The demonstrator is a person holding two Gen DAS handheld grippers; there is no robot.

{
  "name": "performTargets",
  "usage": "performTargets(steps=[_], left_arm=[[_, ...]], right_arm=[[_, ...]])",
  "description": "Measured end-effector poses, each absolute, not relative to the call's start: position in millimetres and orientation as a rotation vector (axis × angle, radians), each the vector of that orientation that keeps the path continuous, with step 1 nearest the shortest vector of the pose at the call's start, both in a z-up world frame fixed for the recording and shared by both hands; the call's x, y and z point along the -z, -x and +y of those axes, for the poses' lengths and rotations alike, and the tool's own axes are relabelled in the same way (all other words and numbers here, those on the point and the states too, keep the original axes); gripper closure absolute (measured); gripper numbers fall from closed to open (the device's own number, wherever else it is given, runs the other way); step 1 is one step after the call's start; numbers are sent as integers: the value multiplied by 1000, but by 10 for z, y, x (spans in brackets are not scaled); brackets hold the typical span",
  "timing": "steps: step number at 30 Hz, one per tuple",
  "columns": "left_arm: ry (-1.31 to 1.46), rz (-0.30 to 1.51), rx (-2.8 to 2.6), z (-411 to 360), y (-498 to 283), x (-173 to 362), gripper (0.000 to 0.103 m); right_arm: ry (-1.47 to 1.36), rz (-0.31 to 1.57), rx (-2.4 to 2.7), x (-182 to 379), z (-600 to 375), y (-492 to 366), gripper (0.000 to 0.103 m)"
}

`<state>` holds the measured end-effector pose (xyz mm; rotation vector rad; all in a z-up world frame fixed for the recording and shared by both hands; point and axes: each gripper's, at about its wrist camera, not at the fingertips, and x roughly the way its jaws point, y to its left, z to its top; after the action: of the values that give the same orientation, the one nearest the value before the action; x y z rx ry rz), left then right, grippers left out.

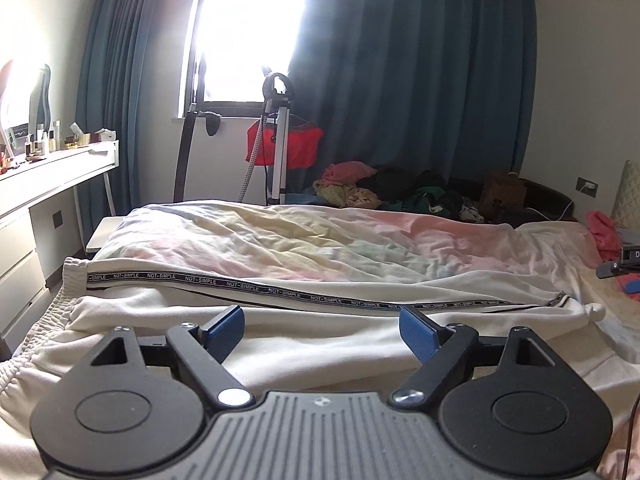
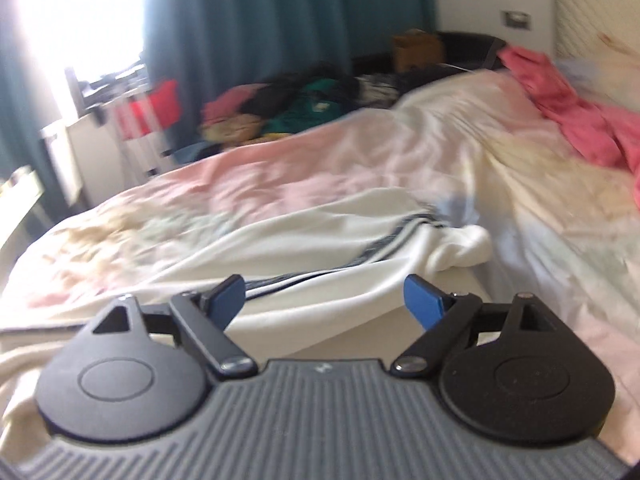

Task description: Fold clothes

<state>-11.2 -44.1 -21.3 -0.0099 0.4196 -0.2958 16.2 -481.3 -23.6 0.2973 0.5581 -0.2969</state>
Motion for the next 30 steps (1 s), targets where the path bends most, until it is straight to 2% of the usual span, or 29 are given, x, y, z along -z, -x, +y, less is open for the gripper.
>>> performTargets(steps=[9, 10, 12, 15, 22, 30], left_arm=[[2, 395, 257, -434, 543, 95, 15], [0, 390, 249, -422, 596, 85, 14], [-12, 380, 233, -408, 688, 82, 5], [-11, 397, 214, -366, 763, 133, 0], [96, 572, 133, 20, 596, 293, 0], [496, 847, -92, 1405, 397, 393, 0]], right_arm=[[-196, 516, 76, 105, -3672, 350, 15], [-178, 508, 67, 130, -3596, 387, 15], [-145, 495, 66, 154, -3514, 414, 16], [-119, 474, 73, 168, -3459, 428, 16], [-202, 506, 99, 292, -3624, 370, 16], [-379, 487, 124, 357, -3917, 443, 16]])
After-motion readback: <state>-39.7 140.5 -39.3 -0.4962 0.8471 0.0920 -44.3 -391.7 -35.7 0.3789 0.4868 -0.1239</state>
